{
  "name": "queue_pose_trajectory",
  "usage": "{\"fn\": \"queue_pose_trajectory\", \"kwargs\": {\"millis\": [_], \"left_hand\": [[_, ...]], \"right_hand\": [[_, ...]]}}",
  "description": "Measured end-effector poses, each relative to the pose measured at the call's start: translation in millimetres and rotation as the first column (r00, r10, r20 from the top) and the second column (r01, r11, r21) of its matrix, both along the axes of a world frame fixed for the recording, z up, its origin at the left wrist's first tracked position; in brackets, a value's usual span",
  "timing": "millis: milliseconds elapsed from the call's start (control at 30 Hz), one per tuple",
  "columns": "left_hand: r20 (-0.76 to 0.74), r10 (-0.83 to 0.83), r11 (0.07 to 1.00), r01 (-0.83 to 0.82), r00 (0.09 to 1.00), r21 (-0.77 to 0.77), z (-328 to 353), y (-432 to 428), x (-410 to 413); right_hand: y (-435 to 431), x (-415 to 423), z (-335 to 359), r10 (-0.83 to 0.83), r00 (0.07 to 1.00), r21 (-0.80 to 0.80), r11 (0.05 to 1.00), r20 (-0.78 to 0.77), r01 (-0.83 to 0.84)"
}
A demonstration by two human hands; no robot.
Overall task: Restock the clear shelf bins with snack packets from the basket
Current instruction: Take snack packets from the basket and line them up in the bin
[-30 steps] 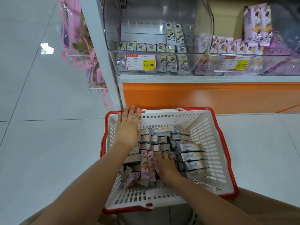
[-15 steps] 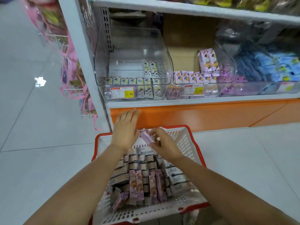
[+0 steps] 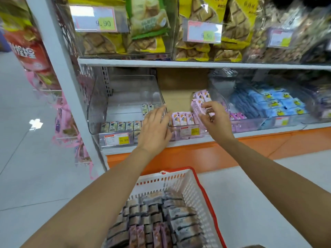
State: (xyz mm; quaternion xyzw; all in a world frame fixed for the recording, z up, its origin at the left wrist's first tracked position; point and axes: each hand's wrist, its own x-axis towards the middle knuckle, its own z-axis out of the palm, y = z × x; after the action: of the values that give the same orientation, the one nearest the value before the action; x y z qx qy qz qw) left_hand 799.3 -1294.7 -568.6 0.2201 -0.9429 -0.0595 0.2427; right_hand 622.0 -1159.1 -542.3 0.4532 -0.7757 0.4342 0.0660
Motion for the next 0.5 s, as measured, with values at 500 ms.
{"fn": "queue_pose_trajectory", "kwargs": {"millis": [500], "left_hand": [[0.027, 0.023, 0.993, -0.02, 0.999, -0.116, -47.8, -22.1, -22.5]], "right_hand": [[-100.2, -88.7, -35.3, -0.239, 0.961, 0.221, 0.938, -0.138, 0.265]]}}
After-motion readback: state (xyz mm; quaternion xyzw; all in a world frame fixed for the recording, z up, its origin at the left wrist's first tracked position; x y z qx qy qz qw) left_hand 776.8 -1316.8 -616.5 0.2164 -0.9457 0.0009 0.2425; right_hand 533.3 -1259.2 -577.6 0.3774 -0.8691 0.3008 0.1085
